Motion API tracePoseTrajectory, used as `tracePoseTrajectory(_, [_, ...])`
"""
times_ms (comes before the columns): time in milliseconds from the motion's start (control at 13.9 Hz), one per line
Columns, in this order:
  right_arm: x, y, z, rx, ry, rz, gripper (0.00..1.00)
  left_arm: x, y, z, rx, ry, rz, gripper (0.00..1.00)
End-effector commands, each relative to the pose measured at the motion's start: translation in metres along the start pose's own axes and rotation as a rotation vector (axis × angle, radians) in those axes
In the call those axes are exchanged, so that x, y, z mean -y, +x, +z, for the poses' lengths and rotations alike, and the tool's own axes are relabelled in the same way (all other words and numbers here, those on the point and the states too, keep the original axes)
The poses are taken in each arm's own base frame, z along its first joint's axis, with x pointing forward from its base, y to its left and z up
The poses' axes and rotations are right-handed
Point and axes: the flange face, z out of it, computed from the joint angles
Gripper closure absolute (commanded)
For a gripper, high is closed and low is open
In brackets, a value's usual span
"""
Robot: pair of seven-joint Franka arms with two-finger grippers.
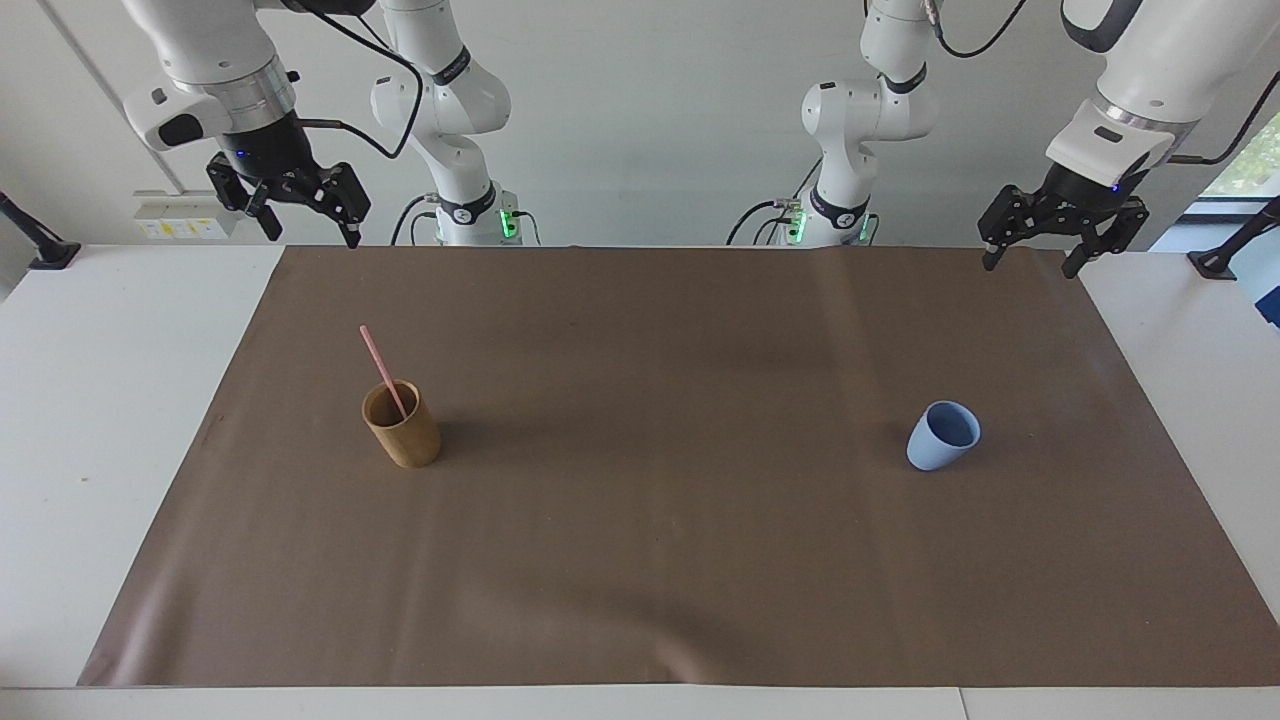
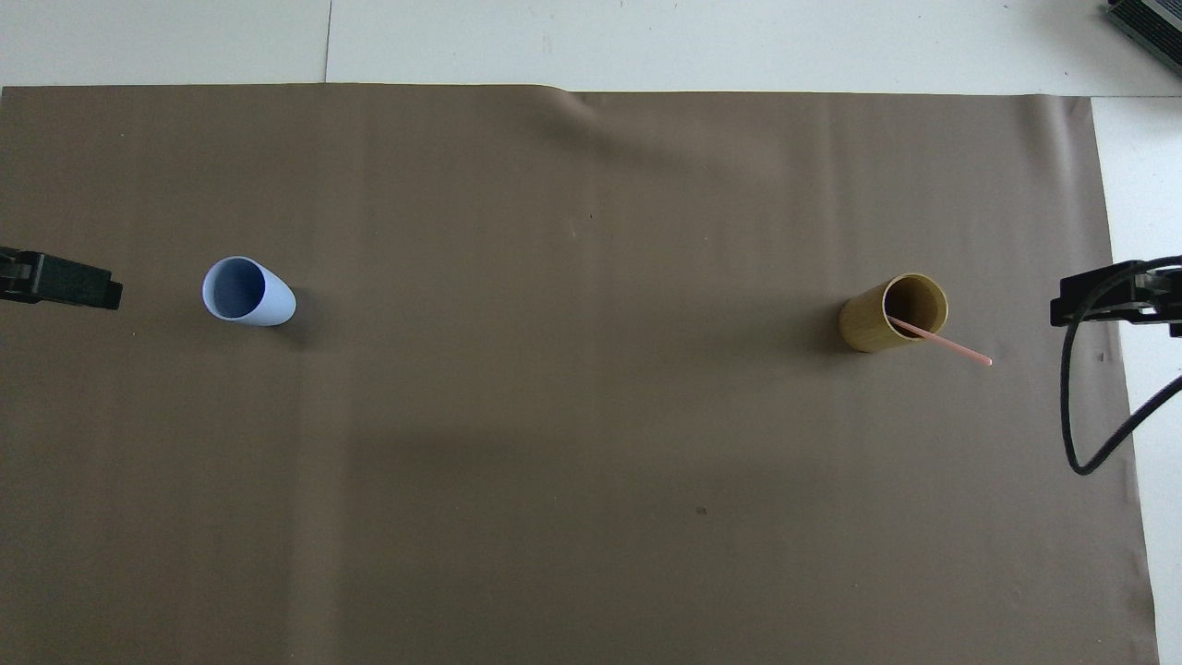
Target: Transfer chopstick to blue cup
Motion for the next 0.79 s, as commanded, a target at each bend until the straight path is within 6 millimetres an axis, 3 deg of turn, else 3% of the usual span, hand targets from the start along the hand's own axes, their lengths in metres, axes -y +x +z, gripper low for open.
tracePoseTrajectory(0, [0.0009,-0.008,0.0002,-0.012,0.013,0.013,0.0,0.0029,-0.0004,-0.0044,0.008,0.005,-0.011,0.0])
tracePoseTrajectory(721, [0.0013,-0.0057,0.0025,-0.024,0.015,0.012,0.0,0.0021,-0.0003,-0.0044,0.008,0.005,-0.01,0.0])
